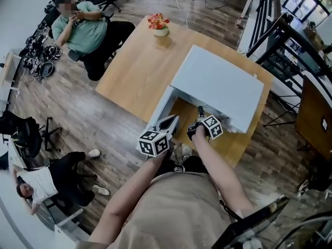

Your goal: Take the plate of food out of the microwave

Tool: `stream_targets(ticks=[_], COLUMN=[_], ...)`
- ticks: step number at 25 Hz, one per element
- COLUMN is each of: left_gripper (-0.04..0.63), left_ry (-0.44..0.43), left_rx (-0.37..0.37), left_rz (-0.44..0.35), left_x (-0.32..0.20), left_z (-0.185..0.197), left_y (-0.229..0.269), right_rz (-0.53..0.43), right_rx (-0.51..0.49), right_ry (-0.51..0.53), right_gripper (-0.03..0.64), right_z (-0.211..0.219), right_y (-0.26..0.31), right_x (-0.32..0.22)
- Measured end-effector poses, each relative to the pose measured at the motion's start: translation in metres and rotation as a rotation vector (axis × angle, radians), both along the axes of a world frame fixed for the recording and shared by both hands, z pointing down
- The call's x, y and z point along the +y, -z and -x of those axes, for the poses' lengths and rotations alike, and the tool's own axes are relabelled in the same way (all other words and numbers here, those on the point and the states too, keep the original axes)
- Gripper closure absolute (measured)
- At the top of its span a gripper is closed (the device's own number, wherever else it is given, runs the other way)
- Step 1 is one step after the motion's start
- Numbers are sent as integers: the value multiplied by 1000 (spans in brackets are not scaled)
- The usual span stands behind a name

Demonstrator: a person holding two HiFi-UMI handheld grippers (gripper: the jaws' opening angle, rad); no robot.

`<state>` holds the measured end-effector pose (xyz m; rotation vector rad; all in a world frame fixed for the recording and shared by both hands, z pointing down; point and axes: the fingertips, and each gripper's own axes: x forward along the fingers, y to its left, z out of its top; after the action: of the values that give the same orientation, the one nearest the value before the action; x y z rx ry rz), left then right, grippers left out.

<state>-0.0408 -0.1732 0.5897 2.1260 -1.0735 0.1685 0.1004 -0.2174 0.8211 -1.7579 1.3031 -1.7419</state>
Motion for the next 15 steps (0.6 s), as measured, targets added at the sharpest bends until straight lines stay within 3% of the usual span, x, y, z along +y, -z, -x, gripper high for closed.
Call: stream_targets(ticks=[8, 15], left_gripper=[592, 592], left_ry=[-32, -68], left_rx=[-32, -45], left_rz=[16, -1], left_x=[-4, -13], left_z=[11, 26], left_y=[-4, 10], right_rz=[97, 149], right_rx=[-99, -117], right_ry=[-160, -240], right_gripper=[365, 393], right_z=[6, 15], right_y=[-39, -55], right_x=[-20, -23])
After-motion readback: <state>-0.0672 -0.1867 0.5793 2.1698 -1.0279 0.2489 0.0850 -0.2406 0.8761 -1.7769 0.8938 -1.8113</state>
